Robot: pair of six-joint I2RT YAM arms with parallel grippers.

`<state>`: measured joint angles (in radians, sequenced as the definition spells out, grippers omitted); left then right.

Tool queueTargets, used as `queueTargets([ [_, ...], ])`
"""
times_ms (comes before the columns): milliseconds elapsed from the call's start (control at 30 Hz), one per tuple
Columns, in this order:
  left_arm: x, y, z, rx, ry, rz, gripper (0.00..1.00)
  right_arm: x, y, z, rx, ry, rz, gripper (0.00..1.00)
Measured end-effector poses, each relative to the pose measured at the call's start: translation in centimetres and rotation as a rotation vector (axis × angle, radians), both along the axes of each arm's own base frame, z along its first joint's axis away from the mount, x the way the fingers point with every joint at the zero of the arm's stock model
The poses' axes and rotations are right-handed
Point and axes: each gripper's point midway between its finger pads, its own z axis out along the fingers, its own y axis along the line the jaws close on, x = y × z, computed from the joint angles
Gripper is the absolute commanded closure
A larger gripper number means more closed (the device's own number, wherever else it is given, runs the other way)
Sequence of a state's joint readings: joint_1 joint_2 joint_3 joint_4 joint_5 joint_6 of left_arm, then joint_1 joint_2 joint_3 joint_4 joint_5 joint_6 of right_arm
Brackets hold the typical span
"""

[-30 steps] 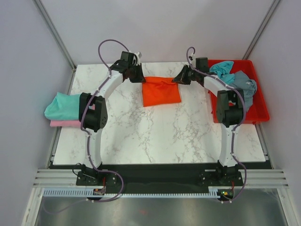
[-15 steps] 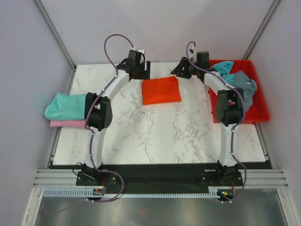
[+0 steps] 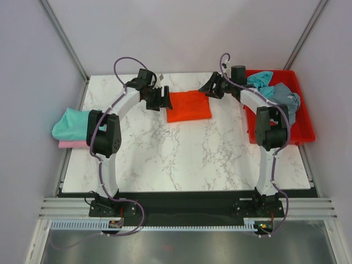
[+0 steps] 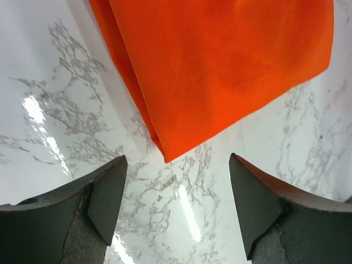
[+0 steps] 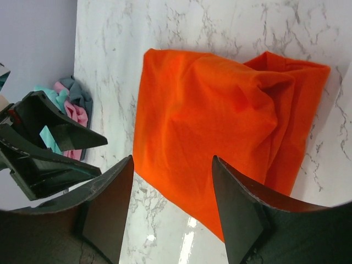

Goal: Fold and stack the t-shirts
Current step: Neatly place the folded tshirt to the corner

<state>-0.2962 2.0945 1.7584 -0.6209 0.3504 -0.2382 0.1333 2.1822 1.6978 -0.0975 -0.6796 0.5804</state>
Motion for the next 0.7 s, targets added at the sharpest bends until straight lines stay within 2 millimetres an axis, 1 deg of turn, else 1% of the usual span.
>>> queueTargets([
  [33, -0.5, 0.1, -0.4, -0.015, 0.027, -0.001, 0.18, -0.1, 0.1, -0.5, 0.001, 0.012, 0.003, 0.33],
  [100, -0.7, 0.2, -0.6, -0.045, 0.054, -0.001, 0.18, -0.1, 0.1, -1.7, 0.001, 0.036, 0.003, 0.32],
  [200, -0.4, 0.8, -0.3, -0.083, 0.063, 0.008, 0.19, -0.1, 0.1, -2.8, 0.001, 0.061, 0.001, 0.32],
  [300, 0.3, 1.5, -0.6, -0.113, 0.072, 0.022, 0.21, -0.1, 0.2, -3.7, -0.001, 0.076, 0.002, 0.32],
  [367, 0.9, 2.0, -1.3, -0.133, 0.088, 0.034, 0.22, -0.2, 0.3, -4.4, -0.002, 0.089, 0.003, 0.32],
  [533, 1.8, 2.8, -4.4, -0.171, 0.157, 0.055, 0.26, -0.4, 0.5, -6.6, -0.010, 0.128, 0.009, 0.32],
  [633, 2.2, 2.8, -5.7, -0.188, 0.181, 0.056, 0.26, -0.6, 0.7, -7.5, -0.015, 0.143, 0.013, 0.32],
  [700, 2.5, 2.5, -6.0, -0.202, 0.186, 0.054, 0.24, -0.7, 0.7, -8.0, -0.020, 0.148, 0.017, 0.32],
])
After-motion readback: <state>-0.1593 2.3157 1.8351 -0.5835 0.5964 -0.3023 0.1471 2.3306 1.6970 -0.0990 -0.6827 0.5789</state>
